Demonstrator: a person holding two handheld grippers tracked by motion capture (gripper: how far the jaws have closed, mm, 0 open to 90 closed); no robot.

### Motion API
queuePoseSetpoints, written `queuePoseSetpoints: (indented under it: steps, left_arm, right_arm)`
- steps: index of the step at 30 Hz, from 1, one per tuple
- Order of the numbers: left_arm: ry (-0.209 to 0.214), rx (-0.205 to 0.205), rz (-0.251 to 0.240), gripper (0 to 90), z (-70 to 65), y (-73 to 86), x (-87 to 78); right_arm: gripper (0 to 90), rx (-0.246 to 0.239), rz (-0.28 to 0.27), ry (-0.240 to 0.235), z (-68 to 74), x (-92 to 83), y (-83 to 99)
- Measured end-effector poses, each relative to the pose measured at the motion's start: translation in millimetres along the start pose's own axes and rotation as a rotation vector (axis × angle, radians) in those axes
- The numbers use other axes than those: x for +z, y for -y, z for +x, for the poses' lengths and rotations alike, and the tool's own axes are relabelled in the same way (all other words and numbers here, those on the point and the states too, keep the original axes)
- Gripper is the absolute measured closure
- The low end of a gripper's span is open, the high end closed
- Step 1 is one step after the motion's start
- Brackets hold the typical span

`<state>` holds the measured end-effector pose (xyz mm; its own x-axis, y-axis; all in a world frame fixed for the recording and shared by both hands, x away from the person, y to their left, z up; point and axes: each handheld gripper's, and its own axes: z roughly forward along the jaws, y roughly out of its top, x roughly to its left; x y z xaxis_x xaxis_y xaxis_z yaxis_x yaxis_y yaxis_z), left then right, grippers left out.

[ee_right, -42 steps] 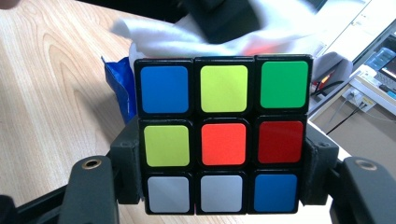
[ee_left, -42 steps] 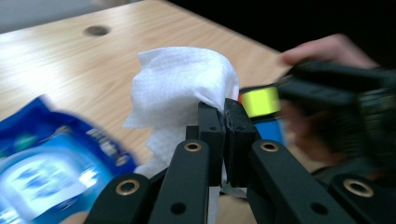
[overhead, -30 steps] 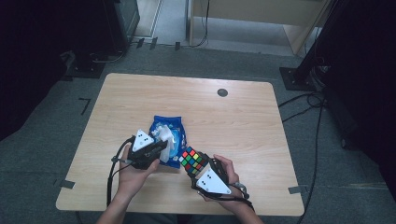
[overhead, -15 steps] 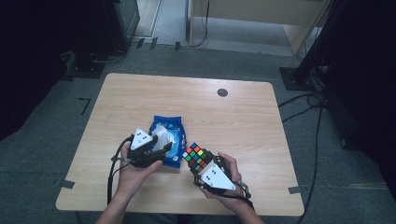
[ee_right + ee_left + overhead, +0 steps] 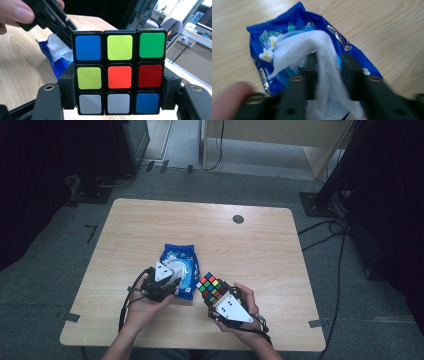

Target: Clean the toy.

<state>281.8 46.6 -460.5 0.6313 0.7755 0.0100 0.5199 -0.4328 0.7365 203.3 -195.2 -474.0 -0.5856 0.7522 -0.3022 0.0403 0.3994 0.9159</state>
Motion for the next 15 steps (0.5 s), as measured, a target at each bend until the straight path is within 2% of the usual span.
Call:
queuePoseSetpoints:
  steps: [2,4,5,7,8,9,12,15]
  left_arm:
    - [-0.008,0.066,0.009,87.0,-2.1,2.1,1.5]
    - [-0.001,0.139,0.008,86.8,-6.4,4.4,3.3]
    - [-0.002,0.165,0.021,84.9,-8.2,4.9,4.8]
    - [-0.022,0.176,0.057,68.8,-11.2,5.6,10.2]
    - [-0.052,0.173,0.067,57.4,-11.6,5.3,11.6]
    - [-0.068,0.152,0.066,50.6,-10.8,4.7,11.7]
    - [-0.042,0.061,0.039,39.4,-4.3,0.9,5.9]
    - [-0.011,-0.023,-0.004,34.3,2.5,-3.4,-4.4]
  right_arm:
    - [34.3,0.002,0.001,0.002,-0.2,-0.3,0.2]
    - [34.3,0.004,0.001,0.002,-0.7,0.1,0.5]
    - [34.3,0.003,0.001,0.004,-0.9,0.3,0.6]
    - [34.3,0.005,0.002,0.001,-0.5,0.4,0.8]
    - [34.3,0.003,0.003,0.002,-0.3,0.3,0.9]
    - [34.3,0.004,0.003,0.001,-0.1,0.2,0.9]
    - [34.3,0.002,0.002,0.002,-0.7,-0.5,0.8]
    - [34.3,0.006,0.002,0.006,-2.2,-0.7,0.9]
